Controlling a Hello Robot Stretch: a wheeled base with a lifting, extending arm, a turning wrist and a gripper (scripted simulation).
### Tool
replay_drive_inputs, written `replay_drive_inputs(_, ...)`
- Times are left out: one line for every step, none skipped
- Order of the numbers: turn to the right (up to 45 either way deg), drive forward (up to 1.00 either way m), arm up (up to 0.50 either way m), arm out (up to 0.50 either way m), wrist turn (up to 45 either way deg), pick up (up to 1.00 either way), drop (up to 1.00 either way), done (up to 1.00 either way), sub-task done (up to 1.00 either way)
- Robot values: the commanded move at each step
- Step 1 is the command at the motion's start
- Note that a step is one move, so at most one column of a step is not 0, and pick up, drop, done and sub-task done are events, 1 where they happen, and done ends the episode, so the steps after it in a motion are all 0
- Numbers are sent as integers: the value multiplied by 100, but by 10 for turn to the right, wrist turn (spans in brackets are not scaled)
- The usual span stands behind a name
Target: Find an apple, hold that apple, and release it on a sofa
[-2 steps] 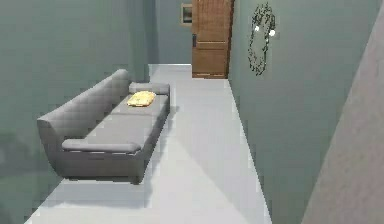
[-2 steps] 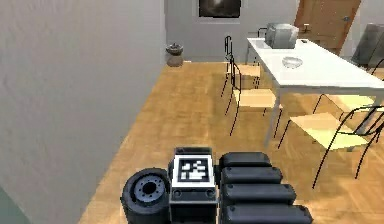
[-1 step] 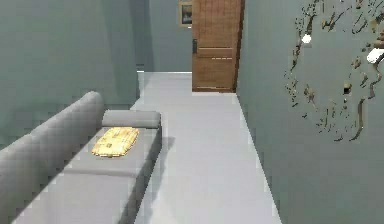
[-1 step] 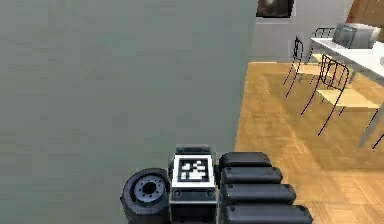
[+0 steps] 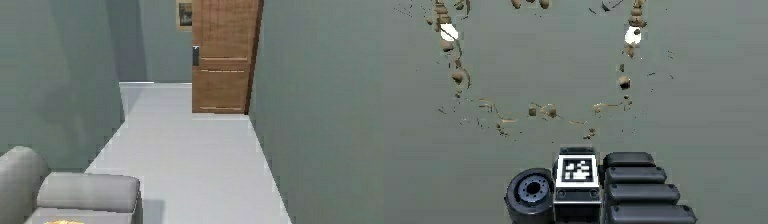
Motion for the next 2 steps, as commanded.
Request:
replay_drive_inputs(30,0,0,0,0,0,0,0,0)
replay_drive_inputs(0,100,0,0,0,0,0,0,0)
